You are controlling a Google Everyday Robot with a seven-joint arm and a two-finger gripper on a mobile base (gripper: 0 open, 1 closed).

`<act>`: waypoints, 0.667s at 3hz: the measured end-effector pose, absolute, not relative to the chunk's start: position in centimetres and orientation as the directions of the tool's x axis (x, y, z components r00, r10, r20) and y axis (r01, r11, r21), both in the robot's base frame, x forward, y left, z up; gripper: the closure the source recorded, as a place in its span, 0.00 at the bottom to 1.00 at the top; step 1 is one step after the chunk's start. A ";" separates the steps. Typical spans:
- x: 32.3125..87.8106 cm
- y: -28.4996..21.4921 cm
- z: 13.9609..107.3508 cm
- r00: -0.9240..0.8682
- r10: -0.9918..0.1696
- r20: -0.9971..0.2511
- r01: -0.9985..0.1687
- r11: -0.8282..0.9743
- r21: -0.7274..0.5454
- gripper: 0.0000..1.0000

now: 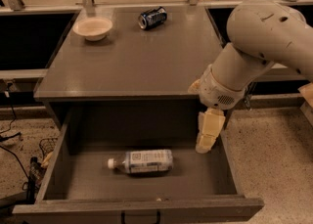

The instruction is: Pick blue plastic bottle from top drawer and place on counter

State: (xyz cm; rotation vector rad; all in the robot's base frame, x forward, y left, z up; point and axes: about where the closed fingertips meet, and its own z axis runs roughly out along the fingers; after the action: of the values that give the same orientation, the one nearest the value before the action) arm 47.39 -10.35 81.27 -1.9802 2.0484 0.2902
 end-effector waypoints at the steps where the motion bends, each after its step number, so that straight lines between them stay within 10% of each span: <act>1: 45.9 -10.1 81.0 -0.002 -0.940 -0.340 -0.998 0.022 -0.054 0.00; 2: 43.4 -8.6 78.9 0.048 -0.938 -0.345 -0.999 -0.039 -0.032 0.00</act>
Offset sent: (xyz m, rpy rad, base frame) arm -0.0471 0.0171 -0.0229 0.0326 0.0067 0.0937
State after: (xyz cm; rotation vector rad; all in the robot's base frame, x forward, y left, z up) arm 43.41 -8.63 78.92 -2.0642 1.9735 0.3343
